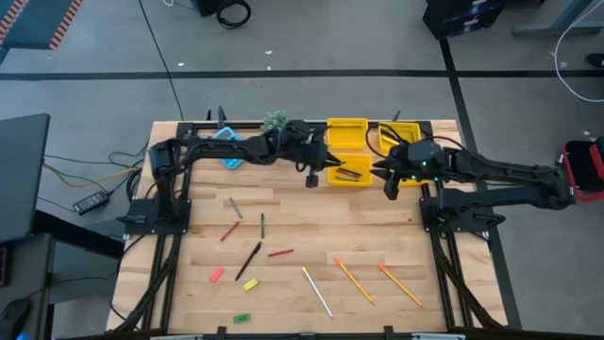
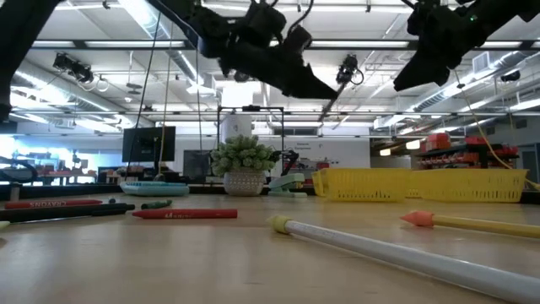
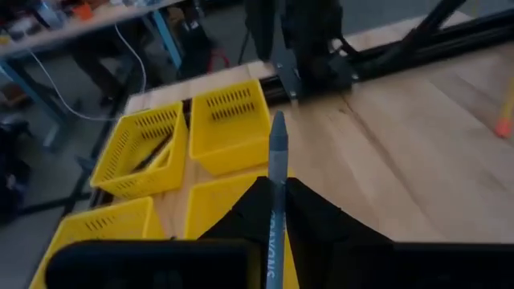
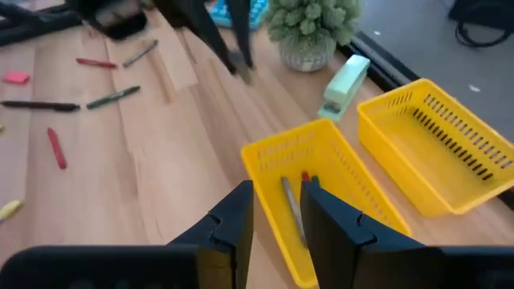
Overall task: Sort crayons/erasers/pens/pencils in bins
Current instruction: Put the top gray crayon into the bottom left yellow bin
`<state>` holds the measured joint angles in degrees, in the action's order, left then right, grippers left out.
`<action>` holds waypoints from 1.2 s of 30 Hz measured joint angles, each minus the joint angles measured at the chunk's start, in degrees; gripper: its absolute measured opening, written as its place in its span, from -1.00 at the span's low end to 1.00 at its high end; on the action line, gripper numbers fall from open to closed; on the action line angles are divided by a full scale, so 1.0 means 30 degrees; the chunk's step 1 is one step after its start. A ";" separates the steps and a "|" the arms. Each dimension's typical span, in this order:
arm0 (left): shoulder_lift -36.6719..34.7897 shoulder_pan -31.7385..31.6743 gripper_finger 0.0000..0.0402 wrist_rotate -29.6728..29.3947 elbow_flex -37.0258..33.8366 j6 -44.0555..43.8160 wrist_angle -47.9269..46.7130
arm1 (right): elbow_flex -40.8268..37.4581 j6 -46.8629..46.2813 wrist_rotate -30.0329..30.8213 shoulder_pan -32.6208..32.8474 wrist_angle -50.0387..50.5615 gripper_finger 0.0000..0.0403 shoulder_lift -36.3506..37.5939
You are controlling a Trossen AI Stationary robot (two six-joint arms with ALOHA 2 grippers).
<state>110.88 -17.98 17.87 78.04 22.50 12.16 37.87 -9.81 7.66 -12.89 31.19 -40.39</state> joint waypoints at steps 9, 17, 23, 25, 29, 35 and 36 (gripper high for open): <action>0.3529 -0.0015 -0.84 0.0000 -0.0013 0.0283 0.6794 | 0.0000 0.1669 -0.0022 -0.0070 0.0011 -0.45 0.0053; 0.5392 -0.0058 -0.82 0.0000 -0.0006 0.1878 0.7596 | 0.0000 0.0784 -0.0044 -0.0070 0.0004 -0.45 0.0053; 0.6189 -0.0044 -0.82 0.0000 -0.0013 0.1953 0.7613 | 0.0000 0.0463 -0.0051 -0.0070 -0.0003 -0.45 0.0046; 0.6189 -0.0051 -0.80 0.0000 -0.0006 0.1954 0.7826 | 0.0000 0.0420 -0.0039 -0.0070 -0.0003 -0.45 0.0046; 0.6189 -0.0051 -0.79 0.0000 0.0001 0.1978 0.7892 | 0.0000 0.0140 -0.0003 -0.0070 -0.0003 -0.45 0.0046; 0.6189 0.0058 -0.81 0.0000 0.0009 0.2238 0.7249 | 0.0000 -0.0365 0.0125 -0.0070 -0.0003 -0.45 0.0046; 0.6189 0.0073 -0.81 0.0000 0.0009 0.2238 0.7234 | 0.0000 -0.0454 0.0133 -0.0070 -0.0002 -0.45 0.0046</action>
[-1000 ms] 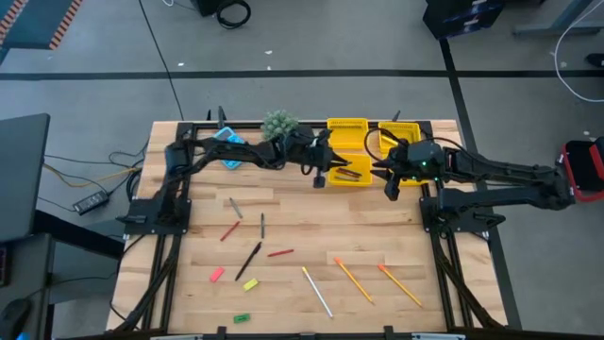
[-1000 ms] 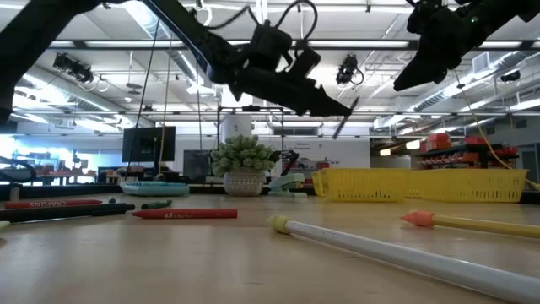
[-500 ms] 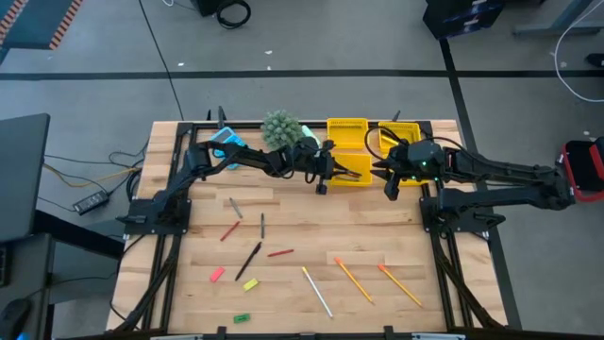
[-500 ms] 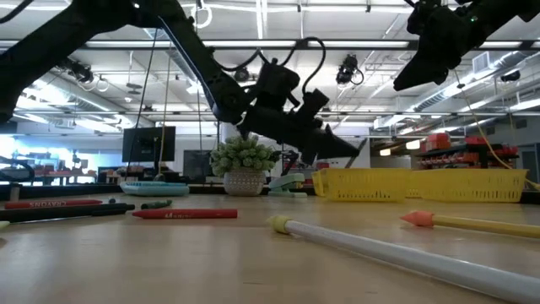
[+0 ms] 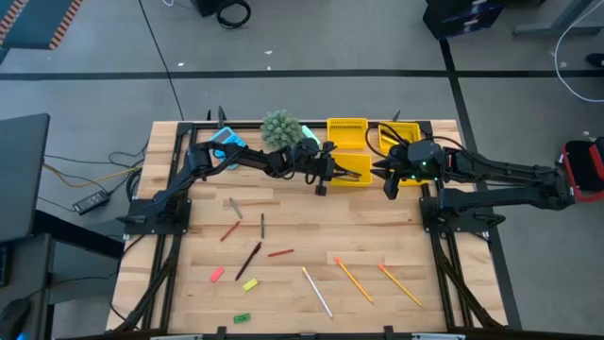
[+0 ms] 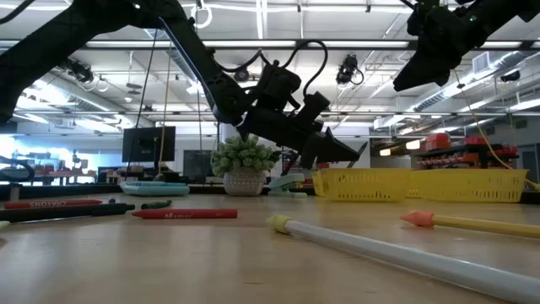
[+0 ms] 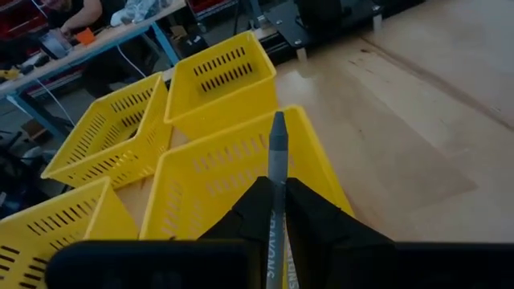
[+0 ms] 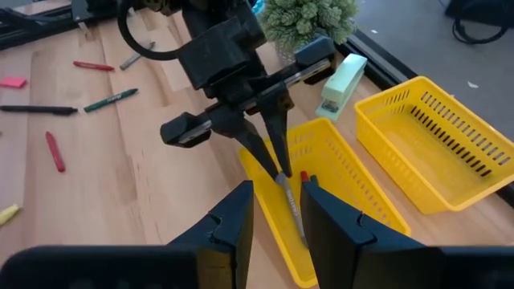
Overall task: Sort crayons/erasers/pens/pencils in bins
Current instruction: Put the top gray crayon into the bottom left yellow bin
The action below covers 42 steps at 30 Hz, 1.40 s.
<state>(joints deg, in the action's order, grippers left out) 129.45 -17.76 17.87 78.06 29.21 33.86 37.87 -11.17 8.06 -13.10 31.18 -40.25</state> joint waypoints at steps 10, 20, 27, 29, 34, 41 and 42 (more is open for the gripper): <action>-0.0007 0.0226 -0.80 -0.0022 0.0000 0.0699 -0.0742 | 0.0000 -0.0385 0.0013 -0.0002 0.0001 -0.45 0.0000; -0.0015 0.0190 -0.73 -0.1230 0.0000 0.0389 -0.1238 | 0.0000 -0.0945 0.0013 0.0000 -0.0001 -0.45 0.0000; -0.0015 0.0189 -0.78 -0.2084 0.0000 0.0489 -0.1274 | 0.0000 -0.1283 0.0015 0.0000 0.0001 -0.45 0.0000; -0.0015 0.0197 -0.79 -0.2084 0.0000 0.0495 -0.1258 | 0.0000 -0.1281 0.0019 0.0000 0.0000 -0.45 -0.0005; -0.0022 0.0211 -0.74 -0.2084 0.0000 0.0503 -0.1267 | 0.0000 -0.1234 0.0020 0.0000 0.0000 -0.45 -0.0001; -0.0022 0.0211 -0.60 -0.2091 0.0000 0.0510 -0.1248 | 0.0000 -0.1338 0.0020 0.0092 0.0006 -0.45 -0.0007; -0.0022 0.0211 -0.58 -0.2091 0.0000 0.0510 -0.1245 | 0.0000 -0.1343 0.0020 0.0152 0.0006 -0.45 -0.0007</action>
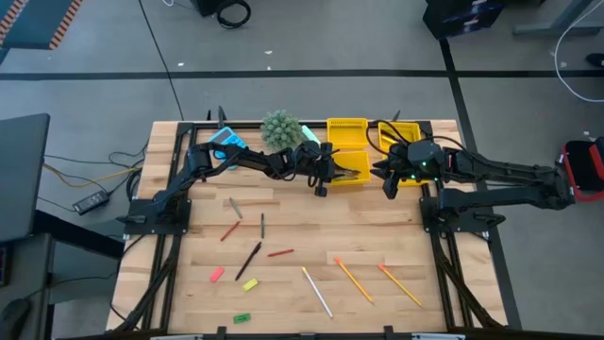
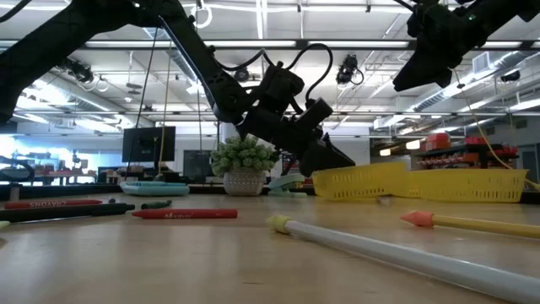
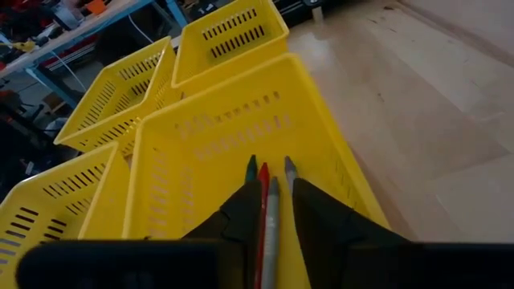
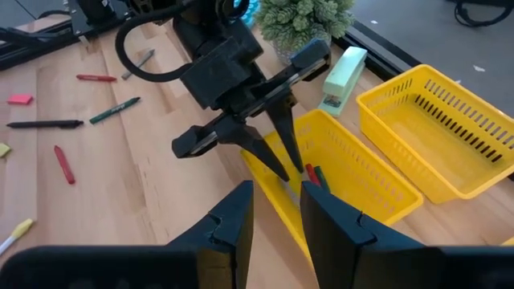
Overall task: Sort crayons/erasers/pens/pencils in bins
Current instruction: Put the top gray crayon into the bottom left yellow bin, then adjust the bottom left yellow bin
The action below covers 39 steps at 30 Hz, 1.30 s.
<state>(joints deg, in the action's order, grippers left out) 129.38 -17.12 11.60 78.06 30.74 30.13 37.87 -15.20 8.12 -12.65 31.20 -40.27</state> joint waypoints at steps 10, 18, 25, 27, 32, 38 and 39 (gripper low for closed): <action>-0.0036 0.0022 -0.45 -0.0022 0.0000 0.0029 0.0109 | 0.0000 -0.0013 0.0000 0.0662 0.0007 -0.45 0.0000; -0.0577 0.0044 -0.46 -0.0022 0.0000 -0.0125 0.0888 | 0.0000 -0.0009 0.0000 0.0781 0.0432 -0.45 0.0000; -0.1505 0.0044 -0.46 -0.0154 -0.0015 -0.0339 -0.0483 | 0.0000 -0.0666 0.0216 0.0780 0.1601 -0.45 0.0000; -0.2034 0.0074 -0.46 -0.0164 -0.0007 -0.0348 -0.1458 | 0.0000 -0.0795 0.0950 0.0766 0.2428 -0.45 -0.0028; -0.4005 0.0087 -0.48 -0.0204 0.0000 -0.0458 -0.4444 | -0.0007 0.1549 0.1486 0.0787 0.2370 -0.45 -0.1465; -0.7062 -0.0361 -0.52 0.0505 -0.1210 -0.0901 -0.7008 | -0.0015 0.4076 0.2017 0.0758 0.0963 -0.45 -0.6384; -0.7678 -0.0523 -0.55 0.0851 -0.1971 -0.1240 -0.6612 | -0.0015 0.4685 0.2245 0.0737 0.0896 -0.45 -0.7152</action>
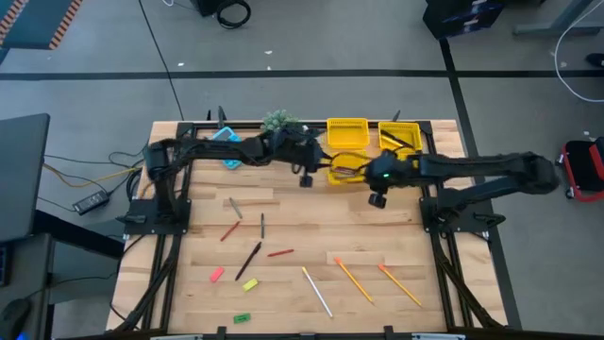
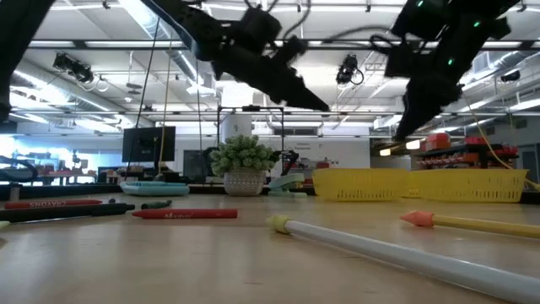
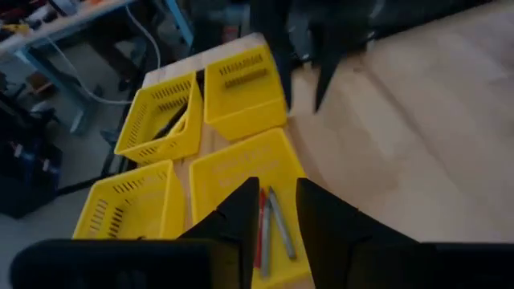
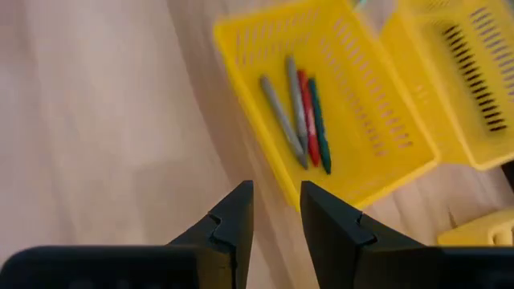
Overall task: Sort crayons/erasers/pens/pencils in bins
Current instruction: Adjust the bottom left yellow bin
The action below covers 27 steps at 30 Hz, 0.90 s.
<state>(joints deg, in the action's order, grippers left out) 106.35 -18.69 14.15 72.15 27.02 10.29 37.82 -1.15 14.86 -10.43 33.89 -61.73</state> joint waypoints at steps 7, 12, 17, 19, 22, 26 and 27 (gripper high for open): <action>-0.3547 -0.0930 -0.75 0.0049 -0.7038 -0.3093 0.7881 | 0.0000 0.2584 0.0845 -0.0750 -0.1541 -0.31 -0.2603; -0.5020 -0.0594 -0.82 -0.0995 -0.9749 -0.4053 1.0683 | 0.0007 0.3490 -0.0177 -0.1688 -0.1948 -0.14 -0.2836; -0.5298 -0.0316 -0.81 -0.1496 -1.0181 -0.4338 1.0859 | 0.0015 0.3487 -0.1860 -0.2436 -0.2006 -0.09 -0.3419; -0.5243 -0.0107 -0.80 -0.1543 -1.0189 -0.4304 1.0741 | 0.0015 0.3444 -0.2321 -0.2535 -0.2111 -0.10 -0.3824; -0.5232 0.0123 -0.81 -0.1655 -1.0189 -0.4297 1.0757 | 0.0015 0.3355 -0.2611 -0.2648 -0.2144 -0.11 -0.4404; -0.5232 0.0195 -0.85 -0.1783 -1.0189 -0.4297 1.0757 | 0.0007 0.2738 -0.3383 -0.2653 -0.2146 -0.11 -0.4565; -0.5232 0.0195 -0.85 -0.1850 -1.0189 -0.4297 1.0757 | 0.0007 0.2479 -0.3542 -0.2642 -0.2173 -0.11 -0.4506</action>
<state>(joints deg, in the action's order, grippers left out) 90.65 -18.11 8.60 41.58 14.13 42.57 37.85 6.29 4.23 -18.36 27.37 -75.24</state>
